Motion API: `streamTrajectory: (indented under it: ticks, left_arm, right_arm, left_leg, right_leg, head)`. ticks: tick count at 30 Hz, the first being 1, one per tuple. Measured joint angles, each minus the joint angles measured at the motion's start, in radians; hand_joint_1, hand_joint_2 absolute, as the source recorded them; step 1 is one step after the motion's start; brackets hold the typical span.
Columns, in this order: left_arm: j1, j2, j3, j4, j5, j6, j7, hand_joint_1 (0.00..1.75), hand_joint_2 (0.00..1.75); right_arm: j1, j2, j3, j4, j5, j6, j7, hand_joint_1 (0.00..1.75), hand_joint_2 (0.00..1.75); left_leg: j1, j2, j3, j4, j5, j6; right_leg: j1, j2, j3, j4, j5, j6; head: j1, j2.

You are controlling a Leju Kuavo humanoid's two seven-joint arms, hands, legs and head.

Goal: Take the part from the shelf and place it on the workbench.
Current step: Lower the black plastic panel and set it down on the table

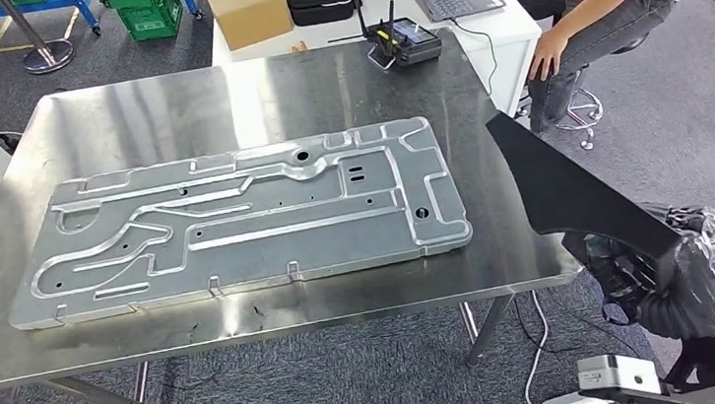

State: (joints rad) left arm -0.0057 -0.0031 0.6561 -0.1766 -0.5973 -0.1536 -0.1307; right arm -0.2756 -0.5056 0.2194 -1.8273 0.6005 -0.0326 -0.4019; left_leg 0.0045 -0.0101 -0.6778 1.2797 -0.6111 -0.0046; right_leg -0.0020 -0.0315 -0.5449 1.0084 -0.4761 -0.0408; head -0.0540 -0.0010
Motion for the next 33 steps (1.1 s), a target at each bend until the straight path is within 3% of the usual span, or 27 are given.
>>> streamTrajectory:
  ticks: [1,2,3,5,6,8,10,12,14,15,16,18,20,21,23,27,33]
  left_arm:
    - [0.001,0.0,0.002,0.0,-0.001,0.0,0.0,0.0,1.75]
    - [0.002,0.0,0.004,0.0,-0.003,0.0,0.0,0.0,1.75]
    - [0.002,0.002,0.005,0.0,-0.006,0.0,-0.001,0.0,1.75]
    - [-0.003,0.005,0.008,0.0,-0.013,-0.002,-0.002,0.0,1.75]
    - [-0.005,0.007,0.01,0.0,-0.016,-0.003,-0.003,0.0,1.75]
    - [-0.01,0.01,0.017,-0.001,-0.021,-0.008,-0.004,0.0,1.75]
    - [-0.015,0.012,0.024,-0.001,-0.026,-0.014,-0.003,0.0,1.75]
    - [-0.022,0.015,0.029,-0.001,-0.031,-0.015,-0.001,0.0,1.75]
    - [-0.025,0.017,0.035,-0.001,-0.034,-0.016,0.002,0.0,1.75]
    - [-0.025,0.017,0.039,-0.001,-0.036,-0.016,0.004,0.0,1.75]
    - [-0.025,0.017,0.043,-0.001,-0.037,-0.017,0.006,0.0,1.75]
    - [-0.023,0.017,0.05,-0.001,-0.04,-0.018,0.008,0.0,1.75]
    - [-0.024,0.018,0.054,-0.001,-0.041,-0.018,0.01,0.0,1.75]
    - [-0.024,0.019,0.055,-0.001,-0.042,-0.018,0.011,0.0,1.75]
    - [-0.02,0.022,0.059,-0.001,-0.045,-0.019,0.013,0.0,1.75]
    - [-0.015,0.025,0.065,-0.001,-0.052,-0.021,0.015,0.0,1.75]
    - [-0.016,0.026,0.072,-0.001,-0.06,-0.021,0.014,0.0,1.75]
  right_arm:
    - [-0.019,-0.007,0.008,0.005,0.003,0.025,0.014,1.75,1.75]
    - [-0.048,-0.017,0.02,0.013,0.003,0.06,0.03,1.75,1.75]
    - [-0.087,-0.031,0.034,0.024,0.001,0.103,0.048,1.75,1.75]
    - [-0.189,-0.06,0.072,0.059,-0.012,0.2,0.083,1.75,1.75]
    - [-0.249,-0.073,0.092,0.079,-0.017,0.251,0.098,1.75,1.75]
    - [-0.413,-0.09,0.157,0.135,-0.022,0.374,0.133,1.75,1.75]
    - [-0.611,-0.093,0.253,0.211,-0.036,0.489,0.168,1.75,1.75]
    - [-0.773,-0.09,0.351,0.284,-0.062,0.55,0.201,1.75,1.75]
    - [-0.883,-0.078,0.439,0.341,-0.093,0.574,0.234,1.75,1.75]
    - [-0.93,-0.066,0.485,0.369,-0.107,0.58,0.251,1.75,1.75]
    - [-0.972,-0.054,0.527,0.394,-0.12,0.582,0.266,1.75,1.75]
    - [-1.045,-0.03,0.601,0.44,-0.139,0.582,0.287,1.75,1.75]
    - [-1.093,-0.014,0.653,0.476,-0.148,0.581,0.295,1.75,1.75]
    - [-1.11,-0.006,0.673,0.492,-0.15,0.581,0.297,1.75,1.75]
    - [-1.143,0.01,0.709,0.52,-0.158,0.583,0.304,1.75,1.75]
    - [-1.204,0.049,0.767,0.587,-0.195,0.595,0.335,1.75,1.75]
    - [-1.246,0.076,0.829,0.665,-0.213,0.574,0.338,1.75,1.75]
  left_leg:
    - [0.0,0.004,-0.003,-0.032,0.027,0.001]
    - [-0.002,0.014,0.008,-0.091,0.078,0.006]
    - [-0.006,0.035,0.02,-0.156,0.131,0.015]
    - [-0.015,0.074,0.035,-0.24,0.187,0.03]
    - [-0.019,0.081,0.032,-0.249,0.191,0.035]
    - [-0.018,0.064,0.031,-0.254,0.202,0.042]
    - [-0.012,0.042,0.037,-0.266,0.213,0.051]
    - [-0.007,0.017,0.041,-0.272,0.218,0.056]
    - [-0.005,-0.013,0.042,-0.27,0.217,0.058]
    - [-0.004,-0.03,0.043,-0.267,0.215,0.056]
    - [-0.003,-0.046,0.044,-0.264,0.213,0.054]
    - [0.001,-0.079,0.047,-0.256,0.207,0.048]
    - [0.005,-0.107,0.043,-0.252,0.206,0.038]
    - [0.01,-0.12,0.037,-0.252,0.209,0.032]
    - [0.015,-0.14,0.031,-0.257,0.217,0.017]
    - [0.013,-0.138,0.041,-0.29,0.239,0.034]
    - [0.017,-0.13,0.045,-0.295,0.24,0.015]
  right_leg:
    - [0.001,-0.007,0.012,0.0,-0.009,0.0]
    - [0.002,-0.015,0.024,0.0,-0.019,0.001]
    - [0.004,-0.023,0.036,0.002,-0.028,0.003]
    - [0.01,-0.037,0.047,0.005,-0.044,0.011]
    - [0.012,-0.044,0.048,0.007,-0.05,0.017]
    - [0.014,-0.056,0.046,0.008,-0.059,0.028]
    - [0.009,-0.034,0.032,0.04,-0.083,0.038]
    - [0.002,0.006,-0.017,0.144,-0.136,0.047]
    - [-0.003,0.021,-0.084,0.265,-0.174,0.054]
    - [-0.006,0.022,-0.103,0.285,-0.163,0.056]
    - [-0.008,0.024,-0.108,0.27,-0.134,0.057]
    - [-0.013,0.054,-0.073,0.153,-0.046,0.054]
    - [-0.014,0.102,-0.041,0.059,-0.001,0.048]
    - [-0.012,0.115,-0.036,0.043,-0.004,0.044]
    - [-0.009,0.104,-0.029,0.022,-0.006,0.036]
    - [-0.013,0.094,-0.016,-0.011,0.012,0.045]
    - [-0.007,0.098,-0.018,-0.007,0.014,0.035]
  head:
    - [0.0,0.0]
    - [0.0,0.0]
    - [0.0,0.0]
    - [0.001,0.0]
    - [0.002,0.0]
    - [0.002,0.0]
    - [0.003,0.0]
    - [0.004,0.0]
    - [0.005,0.0]
    - [0.004,0.0]
    - [0.004,0.0]
    - [0.004,0.0]
    - [0.003,0.0]
    - [0.003,0.0]
    - [0.005,0.0]
    - [0.002,0.0]
    - [0.002,0.0]
